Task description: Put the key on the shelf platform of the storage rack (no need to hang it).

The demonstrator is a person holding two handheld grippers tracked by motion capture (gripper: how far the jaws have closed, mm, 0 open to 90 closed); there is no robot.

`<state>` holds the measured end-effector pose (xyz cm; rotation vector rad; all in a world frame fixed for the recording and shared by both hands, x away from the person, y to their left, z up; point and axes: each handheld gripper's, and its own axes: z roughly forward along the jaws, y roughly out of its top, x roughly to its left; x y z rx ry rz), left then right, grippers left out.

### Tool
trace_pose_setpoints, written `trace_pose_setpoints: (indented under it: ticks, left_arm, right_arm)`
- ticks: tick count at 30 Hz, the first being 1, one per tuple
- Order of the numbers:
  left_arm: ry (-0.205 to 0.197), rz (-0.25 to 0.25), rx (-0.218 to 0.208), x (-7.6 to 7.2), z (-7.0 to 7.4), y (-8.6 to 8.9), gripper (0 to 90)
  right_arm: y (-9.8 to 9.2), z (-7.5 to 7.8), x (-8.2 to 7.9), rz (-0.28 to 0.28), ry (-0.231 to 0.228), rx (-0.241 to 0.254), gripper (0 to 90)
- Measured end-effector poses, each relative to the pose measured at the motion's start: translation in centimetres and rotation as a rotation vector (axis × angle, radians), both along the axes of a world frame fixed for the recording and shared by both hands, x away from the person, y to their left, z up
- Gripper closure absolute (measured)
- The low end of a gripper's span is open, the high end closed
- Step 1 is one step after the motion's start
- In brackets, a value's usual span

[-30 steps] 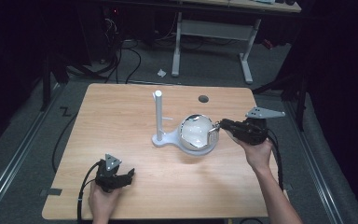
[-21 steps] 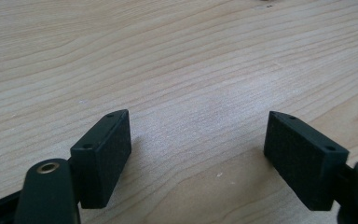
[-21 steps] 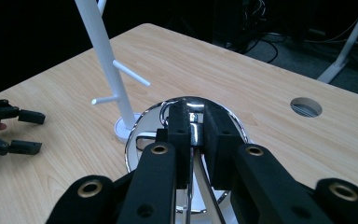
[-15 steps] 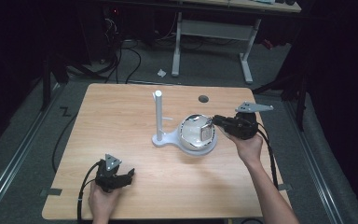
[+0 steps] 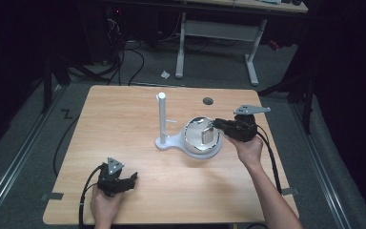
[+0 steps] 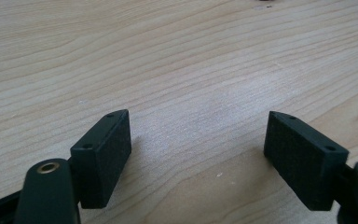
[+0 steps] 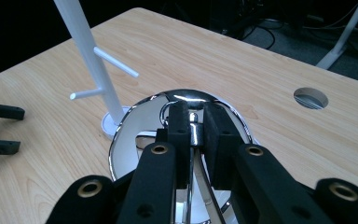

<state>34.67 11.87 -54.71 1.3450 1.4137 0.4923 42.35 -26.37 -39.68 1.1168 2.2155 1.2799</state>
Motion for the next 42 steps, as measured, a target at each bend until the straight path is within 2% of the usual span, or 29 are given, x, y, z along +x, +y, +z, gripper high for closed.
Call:
trace_pose_setpoints:
  ticks: [42]
  left_arm:
    - [0.0,0.0,0.003,0.0,0.0,0.0,23.5]
  right_arm:
    - [4.0,-3.4,2.5,0.02,0.067,-0.062,82.1]
